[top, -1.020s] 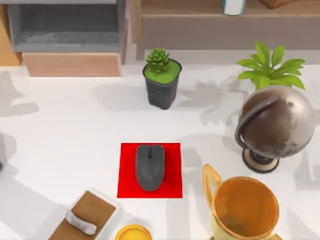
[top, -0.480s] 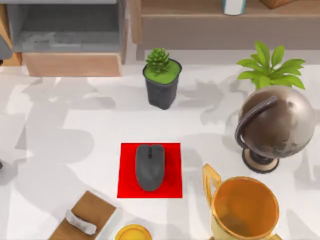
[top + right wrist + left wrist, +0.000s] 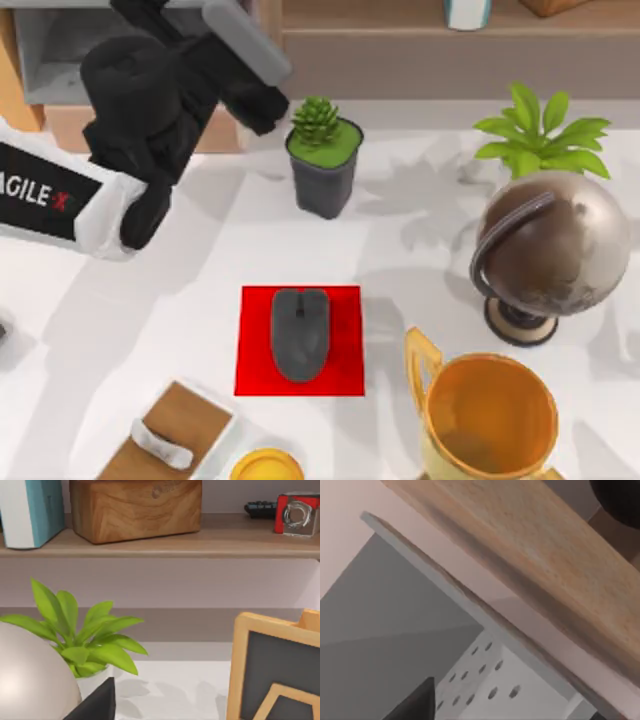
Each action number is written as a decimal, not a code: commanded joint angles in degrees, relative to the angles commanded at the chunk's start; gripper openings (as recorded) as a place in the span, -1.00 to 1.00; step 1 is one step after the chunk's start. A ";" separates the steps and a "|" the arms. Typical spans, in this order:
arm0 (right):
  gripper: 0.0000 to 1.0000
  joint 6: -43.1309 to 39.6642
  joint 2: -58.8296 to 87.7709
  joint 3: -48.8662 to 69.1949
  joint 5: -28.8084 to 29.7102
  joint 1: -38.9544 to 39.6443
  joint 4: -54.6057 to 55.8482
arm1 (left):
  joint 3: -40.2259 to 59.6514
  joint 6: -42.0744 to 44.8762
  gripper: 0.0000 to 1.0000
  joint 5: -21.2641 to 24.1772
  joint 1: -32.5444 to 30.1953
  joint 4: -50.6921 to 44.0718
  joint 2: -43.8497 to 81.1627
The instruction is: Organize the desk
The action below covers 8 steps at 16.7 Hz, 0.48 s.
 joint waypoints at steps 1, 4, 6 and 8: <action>1.00 0.00 0.00 0.00 0.00 0.00 0.00 | 2.04 -3.86 1.00 -3.41 -4.02 -1.38 0.22; 1.00 0.00 0.00 0.00 0.00 0.00 0.00 | 11.55 -15.16 1.00 -13.46 -13.50 -6.58 2.85; 1.00 0.00 0.00 0.00 0.00 0.00 0.00 | 20.19 -22.23 1.00 -19.76 -17.51 -10.92 6.27; 1.00 0.00 0.00 0.00 0.00 0.00 0.00 | 29.75 -28.78 1.00 -25.56 -20.28 -15.76 10.61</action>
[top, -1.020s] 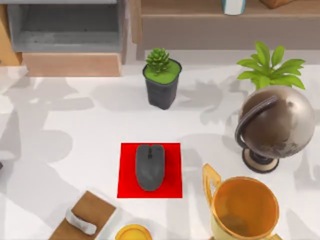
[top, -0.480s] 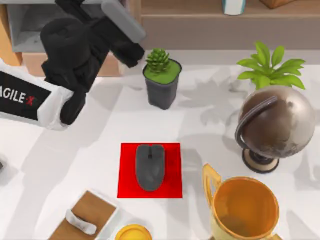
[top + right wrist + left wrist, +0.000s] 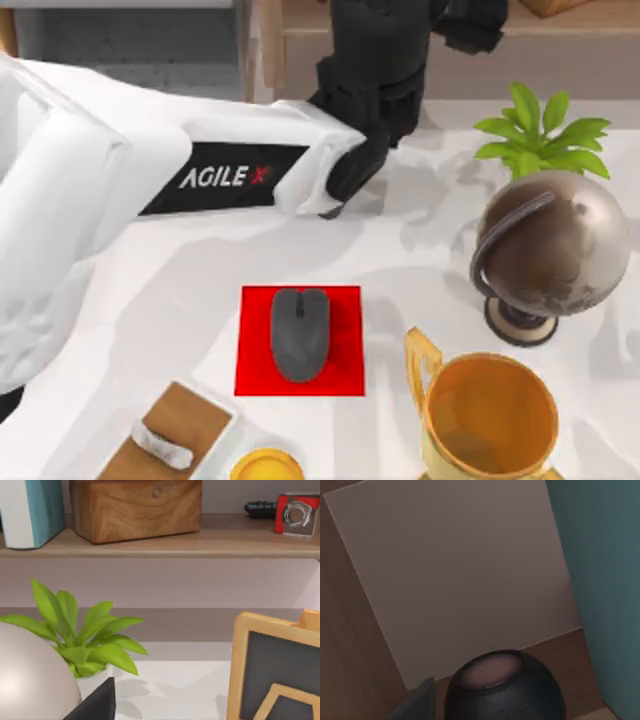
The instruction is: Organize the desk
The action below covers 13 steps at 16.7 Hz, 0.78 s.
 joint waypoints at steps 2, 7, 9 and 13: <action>1.00 0.00 0.00 0.00 0.00 0.00 0.00 | 9.66 -5.95 1.00 -5.21 -2.05 -5.00 4.85; 1.00 0.00 0.00 0.00 0.00 0.00 0.00 | 29.40 -17.29 1.00 -14.21 -5.11 -15.79 16.38; 1.00 0.00 0.00 0.00 0.00 0.00 0.00 | 33.85 -19.91 1.00 -15.96 -5.84 -18.50 19.38; 1.00 0.00 0.00 0.00 0.00 0.00 0.00 | 35.94 -21.17 1.00 -16.72 -6.33 -19.95 20.87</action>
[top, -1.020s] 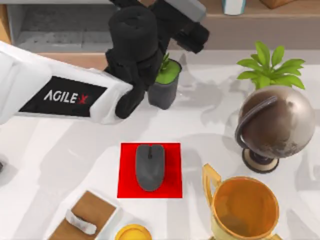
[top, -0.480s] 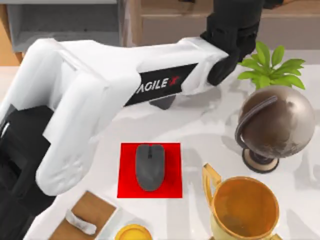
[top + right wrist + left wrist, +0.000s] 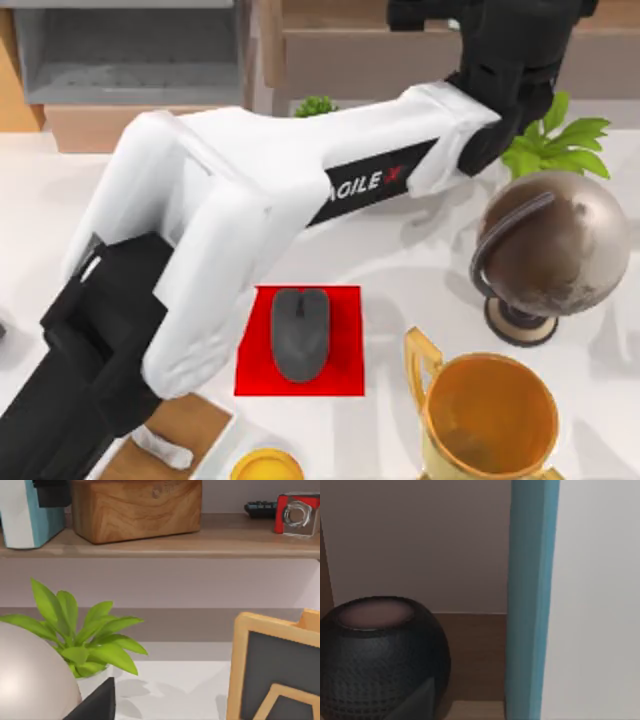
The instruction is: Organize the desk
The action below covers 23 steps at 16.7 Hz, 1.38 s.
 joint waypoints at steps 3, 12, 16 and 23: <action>1.00 0.00 0.00 0.00 0.00 0.00 0.00 | -0.17 0.06 1.00 0.11 0.32 0.07 -0.20; 1.00 0.00 0.00 0.00 0.00 0.00 0.00 | 8.91 -0.15 1.00 1.47 1.44 -4.38 4.65; 1.00 0.00 0.00 0.00 0.00 0.00 0.00 | 8.91 -0.15 0.85 1.47 1.44 -4.38 4.65; 1.00 0.00 0.00 0.00 0.00 0.00 0.00 | 8.91 -0.15 -0.21 1.47 1.44 -4.38 4.65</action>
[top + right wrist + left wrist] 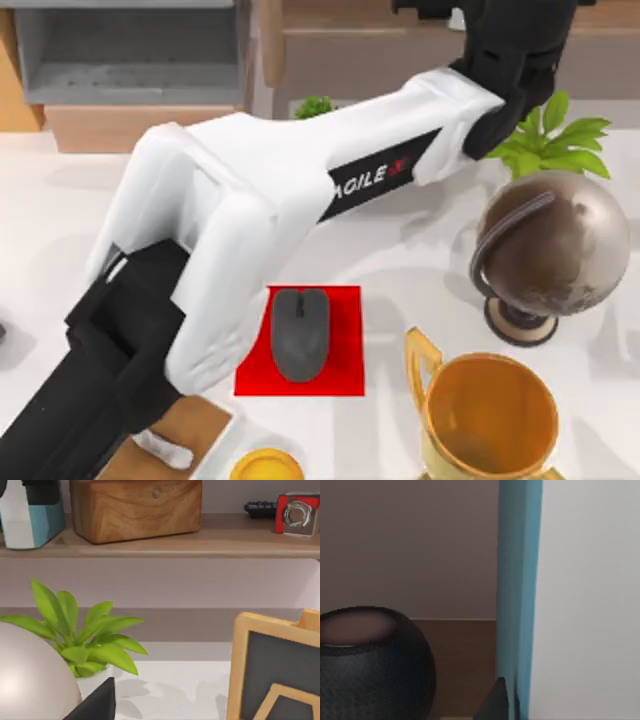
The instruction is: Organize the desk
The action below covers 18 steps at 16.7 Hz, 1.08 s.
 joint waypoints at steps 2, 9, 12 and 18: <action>1.00 0.00 0.00 0.00 0.00 0.00 0.00 | 0.00 0.00 -0.51 0.00 0.00 0.00 0.00; 1.00 0.00 0.00 0.00 0.00 0.00 0.00 | 0.00 0.00 -1.00 0.00 0.00 0.00 0.00; 1.00 0.00 0.00 0.00 0.00 0.00 0.00 | 0.00 0.00 -1.00 0.00 0.00 0.00 0.00; 1.00 0.00 0.00 0.00 0.00 0.00 0.00 | -4.03 0.16 -1.00 -0.99 -1.18 1.75 -3.38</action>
